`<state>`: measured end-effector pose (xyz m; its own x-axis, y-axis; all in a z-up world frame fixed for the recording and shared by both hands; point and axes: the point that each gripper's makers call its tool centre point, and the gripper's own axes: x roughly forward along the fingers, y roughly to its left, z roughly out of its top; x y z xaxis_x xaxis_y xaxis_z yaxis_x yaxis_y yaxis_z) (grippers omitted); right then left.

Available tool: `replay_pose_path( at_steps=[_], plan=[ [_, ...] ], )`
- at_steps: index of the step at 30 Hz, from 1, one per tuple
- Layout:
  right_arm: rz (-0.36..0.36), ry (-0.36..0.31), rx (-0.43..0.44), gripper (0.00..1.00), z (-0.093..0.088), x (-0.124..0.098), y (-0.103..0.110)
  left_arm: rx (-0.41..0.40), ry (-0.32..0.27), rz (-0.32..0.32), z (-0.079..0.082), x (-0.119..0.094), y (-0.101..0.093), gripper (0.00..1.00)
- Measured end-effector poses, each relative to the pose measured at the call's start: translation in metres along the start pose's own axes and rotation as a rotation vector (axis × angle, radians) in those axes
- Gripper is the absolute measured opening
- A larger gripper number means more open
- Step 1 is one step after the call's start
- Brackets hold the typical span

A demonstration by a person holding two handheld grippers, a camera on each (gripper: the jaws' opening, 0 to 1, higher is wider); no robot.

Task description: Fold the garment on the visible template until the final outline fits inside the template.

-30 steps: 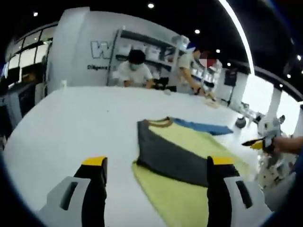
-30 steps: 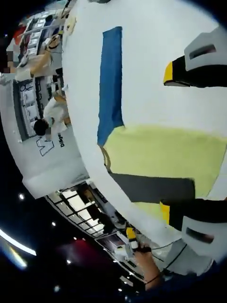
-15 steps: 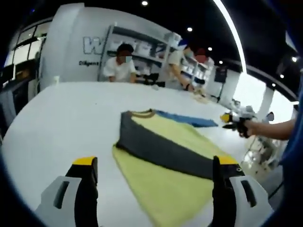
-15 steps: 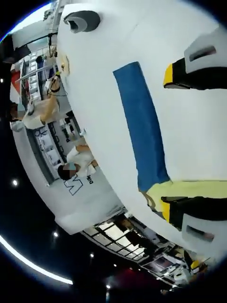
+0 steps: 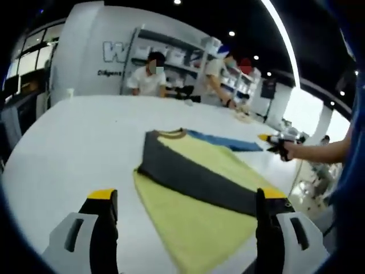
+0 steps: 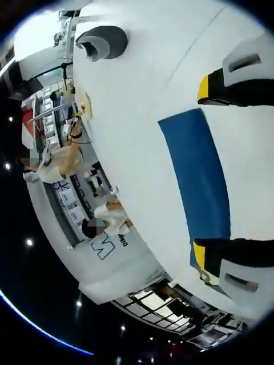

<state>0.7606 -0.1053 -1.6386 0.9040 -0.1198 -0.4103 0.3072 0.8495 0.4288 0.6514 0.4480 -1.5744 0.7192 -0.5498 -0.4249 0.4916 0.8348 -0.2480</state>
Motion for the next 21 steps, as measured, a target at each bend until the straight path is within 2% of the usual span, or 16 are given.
replay_pose_path(
  at_steps=[2,10,11,15,21],
  plan=[
    [-0.019,-0.002,0.041,0.94,0.002,0.008,-0.011,-0.001,0.016,0.001,-0.003,0.002,0.003,0.99],
    [-0.022,-0.025,0.119,0.86,-0.003,0.019,-0.020,-0.002,0.033,0.000,-0.010,0.007,0.008,0.99],
    [-0.018,-0.029,0.122,0.85,0.002,0.019,-0.020,0.000,0.039,-0.002,-0.010,0.008,0.009,0.99],
    [0.013,-0.044,0.181,0.85,0.005,0.022,-0.013,0.007,0.033,0.001,-0.008,0.007,0.011,0.98],
    [0.068,-0.019,0.167,0.79,-0.004,0.027,0.003,0.013,0.047,0.000,-0.011,0.007,0.012,0.97]
  ],
)
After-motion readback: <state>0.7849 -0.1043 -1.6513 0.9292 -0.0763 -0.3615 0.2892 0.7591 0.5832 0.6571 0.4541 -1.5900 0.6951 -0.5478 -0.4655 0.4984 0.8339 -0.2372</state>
